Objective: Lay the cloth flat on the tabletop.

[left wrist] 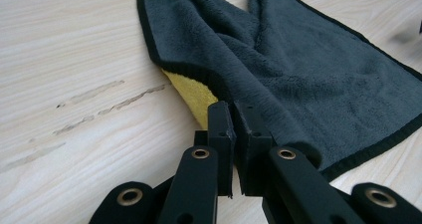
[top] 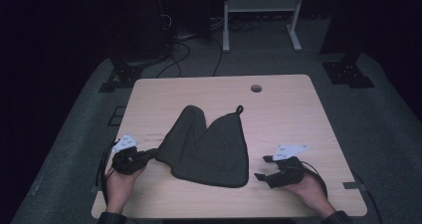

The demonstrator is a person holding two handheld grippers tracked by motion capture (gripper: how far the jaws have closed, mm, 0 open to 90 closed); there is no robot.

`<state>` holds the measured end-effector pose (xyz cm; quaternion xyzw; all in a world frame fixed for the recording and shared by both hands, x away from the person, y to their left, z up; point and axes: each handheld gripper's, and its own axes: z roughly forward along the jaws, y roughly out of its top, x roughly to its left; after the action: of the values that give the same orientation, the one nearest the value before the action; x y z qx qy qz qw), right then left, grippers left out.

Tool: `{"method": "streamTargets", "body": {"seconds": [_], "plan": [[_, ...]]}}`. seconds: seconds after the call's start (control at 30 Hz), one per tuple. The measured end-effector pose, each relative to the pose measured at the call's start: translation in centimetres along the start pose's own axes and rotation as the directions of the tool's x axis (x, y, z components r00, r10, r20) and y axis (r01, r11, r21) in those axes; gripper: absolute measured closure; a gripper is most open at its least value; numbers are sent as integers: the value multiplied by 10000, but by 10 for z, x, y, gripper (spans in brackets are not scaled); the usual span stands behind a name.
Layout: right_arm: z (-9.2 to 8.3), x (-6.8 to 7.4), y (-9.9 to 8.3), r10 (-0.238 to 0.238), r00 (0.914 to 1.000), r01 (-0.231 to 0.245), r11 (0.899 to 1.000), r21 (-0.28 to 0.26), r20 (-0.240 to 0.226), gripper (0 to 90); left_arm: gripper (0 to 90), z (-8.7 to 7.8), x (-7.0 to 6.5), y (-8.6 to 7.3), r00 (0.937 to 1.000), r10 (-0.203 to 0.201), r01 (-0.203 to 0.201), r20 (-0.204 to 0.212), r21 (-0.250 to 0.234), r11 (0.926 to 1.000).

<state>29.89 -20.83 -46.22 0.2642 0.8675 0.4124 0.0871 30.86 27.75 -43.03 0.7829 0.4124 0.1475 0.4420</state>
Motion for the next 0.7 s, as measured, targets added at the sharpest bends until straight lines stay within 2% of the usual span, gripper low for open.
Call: {"method": "streamTargets", "body": {"seconds": [0.17, 0.33, 0.43, 0.53, 0.63, 0.7], "plan": [[24, 17, 13, -706, 9942, 726, 9971, 226, -809, 324, 856, -4, 3, -2, 9998, -210, 210, -54, -78, 9997], [36, 28, 18, -1094, 9856, 1152, 9926, 378, -1292, 386, 856, -4, 3, -1, 9996, -281, 281, 4, -71, 9996], [40, 31, 17, -1305, 9816, 1401, 9882, 612, -1391, 424, 855, -3, 2, -1, 9996, -268, 268, 30, -62, 9996], [42, 32, 15, -1590, 9788, 1701, 9822, 802, -1294, 486, 854, -3, 2, -1, 9996, -251, 252, 100, -84, 9996], [40, 34, 14, -2068, 9723, 2159, 9731, 802, -1087, 594, 853, -4, 1, 0, 9997, -210, 212, 155, -121, 9997], [39, 34, 14, -2082, 9724, 2172, 9726, 824, -1050, 671, 853, -5, 1, 0, 9996, -217, 221, 205, -174, 9996]]}}
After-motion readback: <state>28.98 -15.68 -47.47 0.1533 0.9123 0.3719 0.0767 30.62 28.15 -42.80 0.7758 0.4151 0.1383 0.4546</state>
